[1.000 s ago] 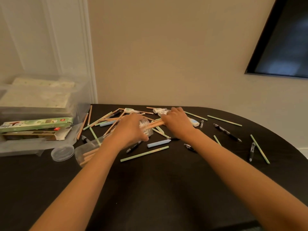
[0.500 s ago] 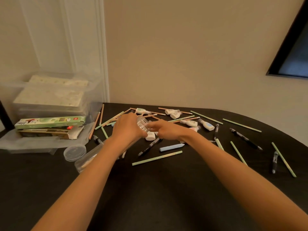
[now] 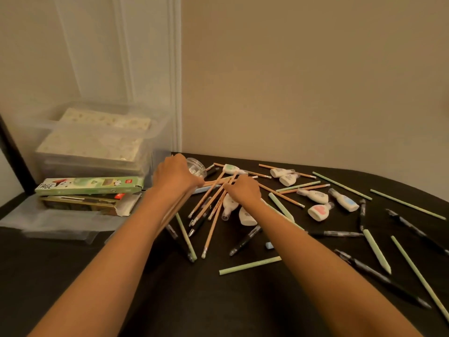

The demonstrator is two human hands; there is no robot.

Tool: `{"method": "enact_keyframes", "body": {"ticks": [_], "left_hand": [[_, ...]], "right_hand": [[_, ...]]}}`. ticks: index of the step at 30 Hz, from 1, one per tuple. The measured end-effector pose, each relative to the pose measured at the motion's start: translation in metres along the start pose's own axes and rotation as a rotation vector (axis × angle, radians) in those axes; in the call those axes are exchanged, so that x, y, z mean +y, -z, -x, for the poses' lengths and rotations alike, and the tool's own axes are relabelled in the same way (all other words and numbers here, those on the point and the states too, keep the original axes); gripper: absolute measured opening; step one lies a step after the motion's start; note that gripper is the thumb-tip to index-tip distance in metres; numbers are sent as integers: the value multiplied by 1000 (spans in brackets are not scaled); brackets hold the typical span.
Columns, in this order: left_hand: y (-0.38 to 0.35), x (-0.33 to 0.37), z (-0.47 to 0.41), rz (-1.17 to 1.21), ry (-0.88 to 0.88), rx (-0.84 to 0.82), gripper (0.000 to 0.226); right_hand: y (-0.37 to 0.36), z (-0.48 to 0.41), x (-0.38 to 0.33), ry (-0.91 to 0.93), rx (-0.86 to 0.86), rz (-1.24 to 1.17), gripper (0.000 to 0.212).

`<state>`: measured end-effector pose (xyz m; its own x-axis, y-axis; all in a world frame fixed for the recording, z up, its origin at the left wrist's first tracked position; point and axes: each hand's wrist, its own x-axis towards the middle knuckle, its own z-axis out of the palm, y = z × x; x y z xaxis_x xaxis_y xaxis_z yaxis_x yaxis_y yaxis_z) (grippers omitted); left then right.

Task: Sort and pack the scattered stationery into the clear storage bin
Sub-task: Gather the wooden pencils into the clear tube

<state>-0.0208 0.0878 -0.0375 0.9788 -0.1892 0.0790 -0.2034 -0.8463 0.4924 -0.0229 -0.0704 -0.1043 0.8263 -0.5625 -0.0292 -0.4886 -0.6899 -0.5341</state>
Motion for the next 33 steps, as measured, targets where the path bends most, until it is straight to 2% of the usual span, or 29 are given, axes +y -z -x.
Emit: {"method": "enact_keyframes", "body": {"ticks": [3, 5, 12, 15, 19, 22, 24, 27, 28, 31, 33], "left_hand": [[-4, -2, -10, -12, -1, -20, 52], [-6, -1, -16, -16, -6, -28, 48], [-15, 1, -25, -59, -50, -15, 44], [-16, 2, -26, -78, -56, -25, 42], [-16, 6, -24, -93, -63, -40, 38], [-14, 7, -18, -80, -77, -31, 36], [-12, 6, -15, -67, -86, -16, 36], [-10, 3, -7, -68, -87, -9, 40], [-10, 3, -5, -67, -87, -11, 43], [-13, 2, -2, -52, -100, -5, 50], [-14, 2, 1, -46, -100, -9, 58]], "right_hand": [[-9, -13, -4, -43, 5, 79, 58], [-15, -20, -10, -65, 2, 81, 61], [-20, -33, -26, -196, -107, -37, 33], [-15, -31, -33, -234, -112, -91, 29], [2, -32, -38, -229, -32, -501, 29], [23, -21, -38, -193, 26, -785, 17], [30, -12, -38, -201, -40, -693, 11], [22, 15, -34, -186, -317, -360, 8], [16, 23, -32, -138, -346, -239, 7], [2, 38, -26, 63, -252, 21, 11], [-3, 44, -25, 116, -228, 117, 22]]}}
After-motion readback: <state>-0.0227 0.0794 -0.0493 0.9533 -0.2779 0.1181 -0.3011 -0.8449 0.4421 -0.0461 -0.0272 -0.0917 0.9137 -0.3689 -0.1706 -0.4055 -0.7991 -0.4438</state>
